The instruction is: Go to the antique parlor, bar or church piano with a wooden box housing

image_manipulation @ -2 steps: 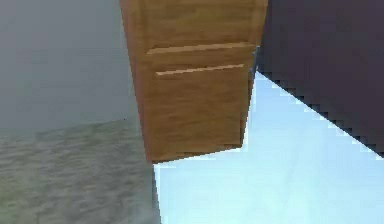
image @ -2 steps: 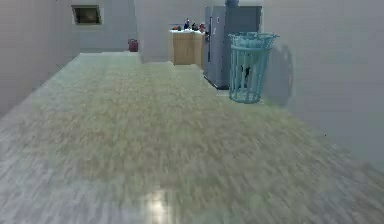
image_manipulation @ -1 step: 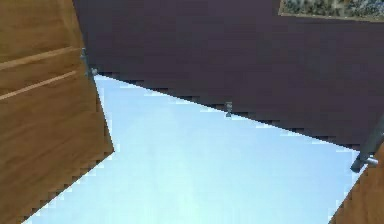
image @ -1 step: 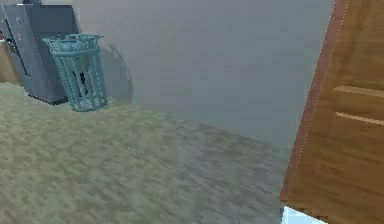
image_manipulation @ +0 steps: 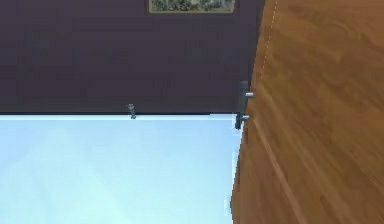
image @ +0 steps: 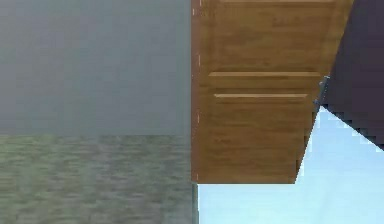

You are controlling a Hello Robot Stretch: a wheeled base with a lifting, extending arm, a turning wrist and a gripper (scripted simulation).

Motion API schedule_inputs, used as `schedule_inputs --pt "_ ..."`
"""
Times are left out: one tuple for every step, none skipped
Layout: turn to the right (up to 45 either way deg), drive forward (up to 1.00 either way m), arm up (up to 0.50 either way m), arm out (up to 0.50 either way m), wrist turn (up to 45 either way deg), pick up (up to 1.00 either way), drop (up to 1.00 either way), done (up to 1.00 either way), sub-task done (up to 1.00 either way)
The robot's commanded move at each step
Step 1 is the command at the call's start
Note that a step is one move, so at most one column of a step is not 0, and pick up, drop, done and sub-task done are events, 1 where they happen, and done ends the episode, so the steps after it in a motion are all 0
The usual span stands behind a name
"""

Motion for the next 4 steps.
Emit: schedule_inputs --pt "0.0 0.2 0.0 0.0 0.0 0.0 0.0 0.0 0.0" --pt "45.0 0.0 0.0 0.0 0.0 0.0 0.0 0.0 0.0" --pt "27.0 0.0 0.0 0.0 0.0 0.0 0.0 0.0 0.0" --pt "0.0 1.0 0.0 0.0 0.0 0.0 0.0 0.0 0.0"
